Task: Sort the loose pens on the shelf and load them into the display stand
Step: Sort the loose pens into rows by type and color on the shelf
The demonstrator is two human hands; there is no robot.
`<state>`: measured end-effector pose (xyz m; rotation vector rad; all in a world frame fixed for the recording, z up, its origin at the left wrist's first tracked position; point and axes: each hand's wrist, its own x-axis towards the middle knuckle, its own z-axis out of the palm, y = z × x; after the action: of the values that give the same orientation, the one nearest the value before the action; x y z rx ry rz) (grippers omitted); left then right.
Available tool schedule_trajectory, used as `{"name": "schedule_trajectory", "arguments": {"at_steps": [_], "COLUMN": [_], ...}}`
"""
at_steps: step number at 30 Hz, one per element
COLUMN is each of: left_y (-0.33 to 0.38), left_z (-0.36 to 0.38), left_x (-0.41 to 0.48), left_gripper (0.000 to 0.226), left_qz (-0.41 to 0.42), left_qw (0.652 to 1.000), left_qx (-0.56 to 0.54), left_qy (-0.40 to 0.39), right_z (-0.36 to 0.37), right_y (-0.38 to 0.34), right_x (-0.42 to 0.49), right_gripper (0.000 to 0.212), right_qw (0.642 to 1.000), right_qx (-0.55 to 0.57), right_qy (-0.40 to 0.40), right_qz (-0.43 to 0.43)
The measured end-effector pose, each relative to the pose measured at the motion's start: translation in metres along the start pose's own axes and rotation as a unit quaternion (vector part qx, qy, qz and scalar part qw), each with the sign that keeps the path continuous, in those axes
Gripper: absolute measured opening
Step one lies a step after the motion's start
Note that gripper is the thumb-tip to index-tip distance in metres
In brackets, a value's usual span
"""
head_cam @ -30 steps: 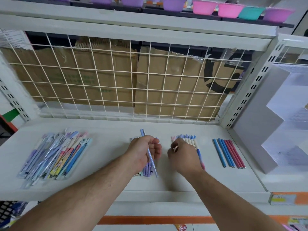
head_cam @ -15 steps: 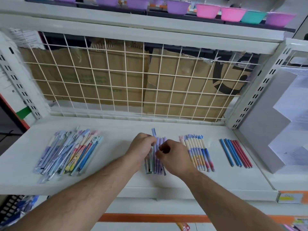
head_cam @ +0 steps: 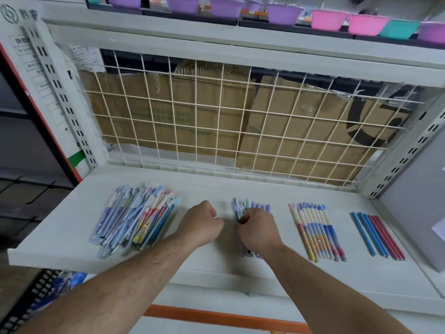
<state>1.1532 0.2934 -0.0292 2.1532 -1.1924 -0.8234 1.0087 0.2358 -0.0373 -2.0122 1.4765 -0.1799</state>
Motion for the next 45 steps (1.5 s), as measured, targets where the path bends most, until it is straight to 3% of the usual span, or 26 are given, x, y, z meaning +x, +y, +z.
{"name": "schedule_trajectory", "arguments": {"at_steps": [3,6,11,16,22,28,40,45], "left_y": [-0.007,-0.010,-0.015,-0.021,-0.033,-0.056,-0.057,-0.051], "left_z": [-0.005,-0.010,-0.012,-0.013,-0.032,-0.054,-0.064,-0.063], "left_x": [0.000,-0.002,-0.001,-0.003,-0.006,-0.007,0.003,0.010], "left_gripper": [0.018,0.018,0.020,0.028,0.038,0.043,0.007,0.008], "left_qz": [0.005,0.021,0.045,0.070,0.078,0.069,0.060,0.028], "left_qw": [1.000,0.999,0.997,0.992,0.968,0.921,0.913,0.925], "left_qx": [0.015,0.038,0.067,0.108,0.229,0.366,0.400,0.378], "left_qy": [0.000,-0.003,-0.001,0.004,0.069,0.112,0.052,0.012], "right_z": [0.013,0.023,0.021,0.015,0.012,0.022,0.016,0.012], "right_y": [-0.001,0.003,0.001,-0.006,-0.019,-0.028,-0.058,-0.057], "right_x": [0.013,0.021,0.018,0.007,-0.005,-0.009,-0.042,-0.038], "right_gripper": [0.012,0.041,0.025,0.019,0.018,0.017,0.026,0.023], "right_qw": [1.000,0.998,0.997,0.987,0.970,0.969,0.974,0.974], "right_qx": [-0.003,-0.050,-0.046,-0.070,-0.086,-0.073,-0.088,-0.072], "right_qy": [0.027,0.028,0.058,0.145,0.222,0.231,0.206,0.207], "right_qz": [0.006,0.025,0.011,-0.009,-0.054,-0.046,-0.043,-0.049]}}
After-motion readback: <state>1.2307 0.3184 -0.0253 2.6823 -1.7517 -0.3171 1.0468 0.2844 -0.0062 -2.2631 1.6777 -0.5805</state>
